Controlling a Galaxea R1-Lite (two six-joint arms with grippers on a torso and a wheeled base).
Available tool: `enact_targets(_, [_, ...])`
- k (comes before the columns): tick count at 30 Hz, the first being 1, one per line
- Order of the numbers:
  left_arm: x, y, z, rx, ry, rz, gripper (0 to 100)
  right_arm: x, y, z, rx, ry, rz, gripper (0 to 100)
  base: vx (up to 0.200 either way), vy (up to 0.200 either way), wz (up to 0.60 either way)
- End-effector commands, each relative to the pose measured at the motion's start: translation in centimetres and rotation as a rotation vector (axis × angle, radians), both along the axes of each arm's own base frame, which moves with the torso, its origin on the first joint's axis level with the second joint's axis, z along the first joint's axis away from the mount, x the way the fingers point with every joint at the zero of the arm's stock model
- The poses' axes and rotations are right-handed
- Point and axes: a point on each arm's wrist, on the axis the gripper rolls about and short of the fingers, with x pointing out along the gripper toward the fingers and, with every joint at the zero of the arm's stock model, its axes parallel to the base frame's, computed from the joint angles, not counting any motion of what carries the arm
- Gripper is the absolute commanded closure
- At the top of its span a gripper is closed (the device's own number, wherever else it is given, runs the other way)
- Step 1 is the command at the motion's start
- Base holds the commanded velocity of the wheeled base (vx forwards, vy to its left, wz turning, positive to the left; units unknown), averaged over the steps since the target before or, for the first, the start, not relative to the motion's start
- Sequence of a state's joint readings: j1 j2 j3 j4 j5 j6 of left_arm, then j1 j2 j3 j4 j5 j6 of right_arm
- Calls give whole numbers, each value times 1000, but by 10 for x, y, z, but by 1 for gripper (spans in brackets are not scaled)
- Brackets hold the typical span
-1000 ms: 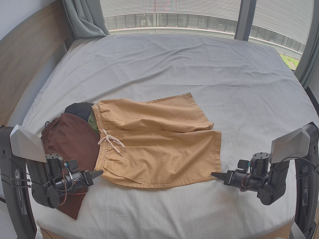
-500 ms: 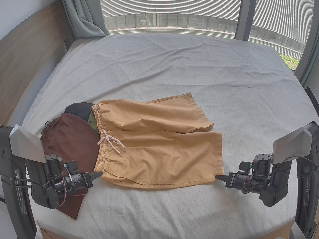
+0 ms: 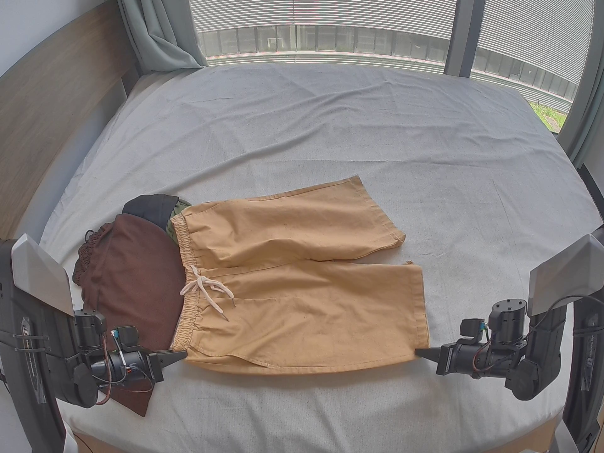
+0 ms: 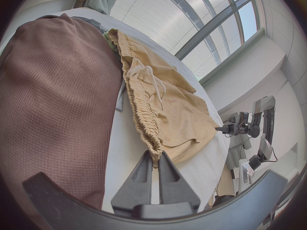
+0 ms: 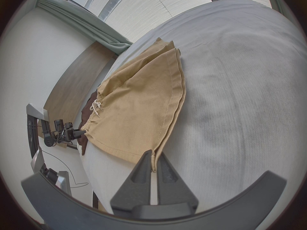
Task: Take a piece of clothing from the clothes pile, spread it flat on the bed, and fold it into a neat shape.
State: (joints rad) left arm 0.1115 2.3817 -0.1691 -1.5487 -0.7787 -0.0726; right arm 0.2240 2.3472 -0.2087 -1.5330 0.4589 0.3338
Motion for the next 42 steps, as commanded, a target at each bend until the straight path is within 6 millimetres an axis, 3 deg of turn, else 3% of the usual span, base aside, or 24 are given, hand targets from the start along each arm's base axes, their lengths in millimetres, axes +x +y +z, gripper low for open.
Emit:
enact_targets(1, [-6, 1, -1, -1, 23, 3, 100, -10, -3, -1, -19, 30, 7, 100, 0, 0, 0])
enact_targets(25, [-42, -3, -5, 23, 106, -69, 100, -34, -8, -4, -80, 82, 52, 100, 0, 0, 0])
enact_targets(35, [-50, 11, -26, 104, 78, -117, 100, -44, -11, -4, -119, 86, 83, 100, 0, 0, 0])
enact_targets(42, [-48, 10, -20, 81, 33, -144, 100, -40, -9, -3, -111, 69, 89, 100, 0, 0, 0])
